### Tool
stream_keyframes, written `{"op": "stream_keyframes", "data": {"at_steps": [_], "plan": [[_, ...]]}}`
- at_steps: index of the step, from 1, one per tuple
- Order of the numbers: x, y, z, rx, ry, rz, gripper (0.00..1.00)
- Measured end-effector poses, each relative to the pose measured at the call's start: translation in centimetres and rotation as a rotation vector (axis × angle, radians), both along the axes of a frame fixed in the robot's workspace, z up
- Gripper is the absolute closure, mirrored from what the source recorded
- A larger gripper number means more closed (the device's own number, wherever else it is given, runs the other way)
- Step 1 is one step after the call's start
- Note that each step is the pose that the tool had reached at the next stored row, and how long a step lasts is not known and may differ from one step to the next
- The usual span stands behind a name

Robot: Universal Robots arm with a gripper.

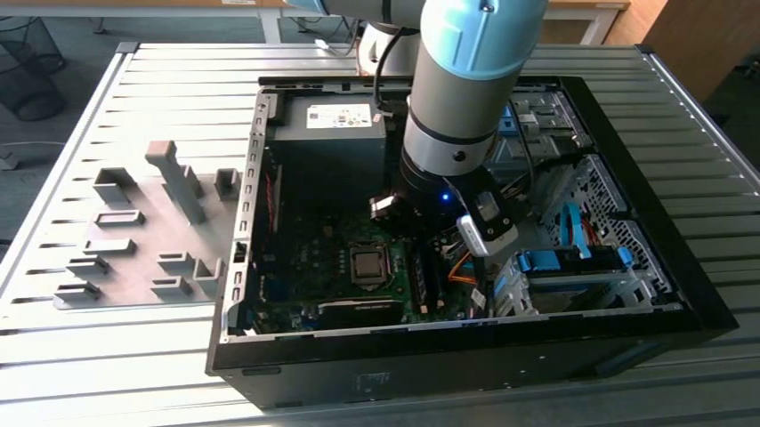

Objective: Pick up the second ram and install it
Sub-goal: 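Insert the second ram into the second slot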

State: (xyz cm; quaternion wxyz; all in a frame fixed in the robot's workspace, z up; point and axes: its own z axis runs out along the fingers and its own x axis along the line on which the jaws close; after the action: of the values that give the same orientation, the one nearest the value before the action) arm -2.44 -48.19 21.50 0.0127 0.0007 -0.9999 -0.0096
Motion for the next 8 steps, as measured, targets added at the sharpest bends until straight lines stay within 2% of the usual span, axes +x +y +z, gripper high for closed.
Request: {"op": "stream_keyframes", "data": {"at_steps": [8], "plan": [[0.00, 0.00, -0.01, 0.0006, -0.0001, 0.000, 0.86]]}}
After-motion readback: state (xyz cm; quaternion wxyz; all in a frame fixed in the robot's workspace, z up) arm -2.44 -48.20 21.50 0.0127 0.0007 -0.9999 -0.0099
